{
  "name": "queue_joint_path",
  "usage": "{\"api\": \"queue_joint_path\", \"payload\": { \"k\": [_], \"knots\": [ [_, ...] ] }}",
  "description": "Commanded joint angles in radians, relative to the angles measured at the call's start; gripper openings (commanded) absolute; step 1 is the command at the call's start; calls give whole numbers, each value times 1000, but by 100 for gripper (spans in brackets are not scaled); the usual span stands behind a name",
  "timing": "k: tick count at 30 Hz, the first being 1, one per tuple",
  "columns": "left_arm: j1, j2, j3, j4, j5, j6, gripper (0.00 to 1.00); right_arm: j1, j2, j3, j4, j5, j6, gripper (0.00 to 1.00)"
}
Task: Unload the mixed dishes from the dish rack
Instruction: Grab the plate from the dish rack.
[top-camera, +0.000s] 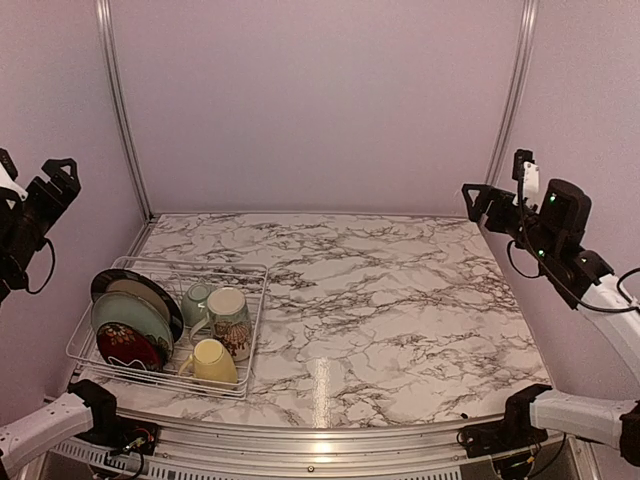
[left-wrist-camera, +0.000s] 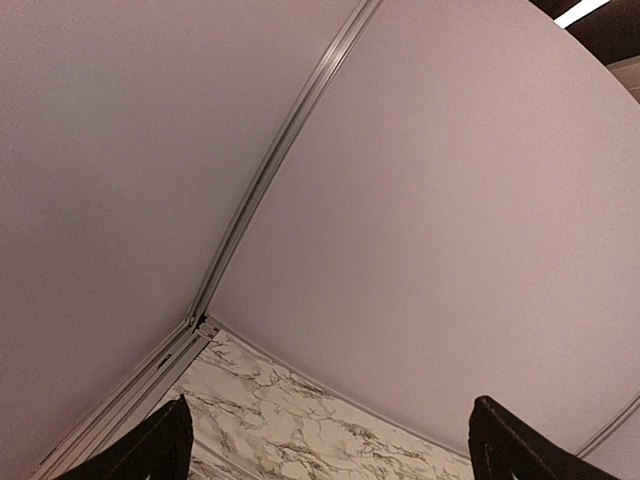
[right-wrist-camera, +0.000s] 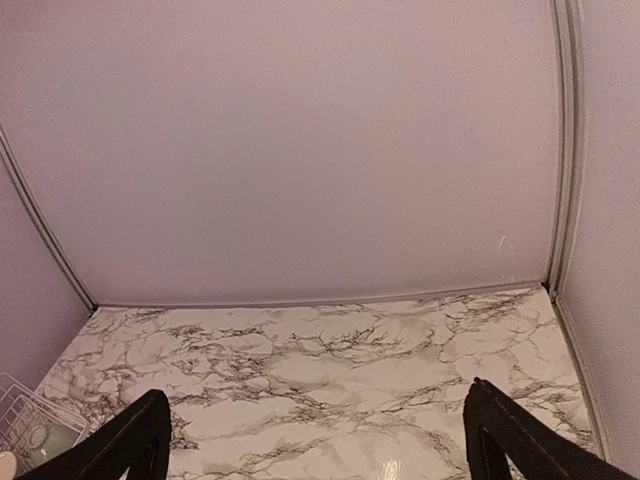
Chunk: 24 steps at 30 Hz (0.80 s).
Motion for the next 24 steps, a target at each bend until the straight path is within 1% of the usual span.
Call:
{"api": "queue_joint_path", "payload": {
  "k": [1, 8, 10, 14, 16, 19, 22, 24],
  "knots": [
    [51, -1, 17, -57, 56, -42, 99, 31, 32, 54, 16, 80, 31, 99],
    [91, -4, -6, -69, 122, -62, 99, 51, 81, 99, -21, 173, 70, 98],
    [96, 5, -6, -68, 135, -65, 99, 51, 71, 93, -9, 152, 74, 98],
    [100, 26, 1, -74, 167, -70, 99, 26, 9, 12, 111, 49, 86, 99],
    [102, 28, -2, -79, 177, -76, 99, 16, -11, -6, 133, 33, 86, 98],
    [103, 26, -14, -80, 187, -77, 99, 11, -8, 14, 99, 69, 65, 98],
    [104, 25, -23, -79, 202, -52, 99, 9, 9, 43, 44, 135, 41, 98],
    [104, 33, -21, -84, 202, -39, 99, 9, 14, 49, 38, 153, 11, 98]
  ]
}}
